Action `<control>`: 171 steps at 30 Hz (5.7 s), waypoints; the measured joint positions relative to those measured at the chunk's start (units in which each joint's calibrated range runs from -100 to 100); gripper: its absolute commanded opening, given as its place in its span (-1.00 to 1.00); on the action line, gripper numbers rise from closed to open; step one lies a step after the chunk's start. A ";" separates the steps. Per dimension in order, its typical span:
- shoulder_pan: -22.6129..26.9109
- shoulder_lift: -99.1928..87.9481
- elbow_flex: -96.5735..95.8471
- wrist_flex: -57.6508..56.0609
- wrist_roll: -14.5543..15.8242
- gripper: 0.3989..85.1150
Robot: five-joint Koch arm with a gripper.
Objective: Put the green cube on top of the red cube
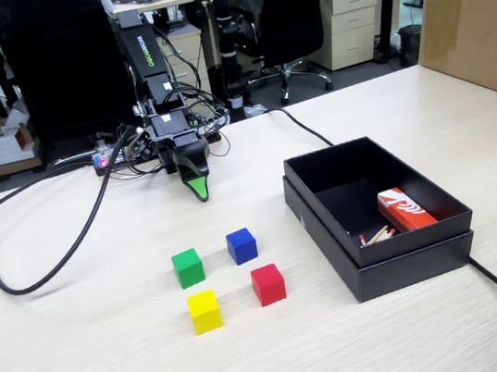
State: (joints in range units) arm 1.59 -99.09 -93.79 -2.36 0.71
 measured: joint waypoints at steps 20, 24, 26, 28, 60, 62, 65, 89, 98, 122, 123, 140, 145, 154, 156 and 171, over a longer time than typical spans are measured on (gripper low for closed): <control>0.00 -0.13 0.00 0.00 0.00 0.18; 0.00 0.00 0.00 0.00 0.00 0.18; 0.00 0.00 0.00 0.00 0.00 0.18; 0.00 0.00 0.00 0.00 0.00 0.18; 0.05 0.00 0.00 0.00 0.00 0.18; 0.00 0.00 0.00 0.00 0.00 0.18; -0.05 0.00 0.00 0.00 0.00 0.17; -4.74 15.28 35.05 -34.30 0.15 0.11; -7.28 52.43 69.01 -42.66 -6.20 0.11; -9.62 92.04 90.19 -42.66 -10.79 0.11; -9.62 92.69 90.19 -42.66 -10.79 0.10; -9.72 101.88 96.39 -42.59 -11.48 -0.28; -9.72 102.39 97.22 -43.28 -11.48 -0.63; -9.47 102.91 97.67 -43.44 -11.48 -0.95; -9.47 102.65 97.67 -43.44 -11.43 -0.95; -4.40 93.59 116.48 -50.10 -2.54 -0.95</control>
State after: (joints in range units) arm -2.81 -5.50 22.68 -52.46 -1.83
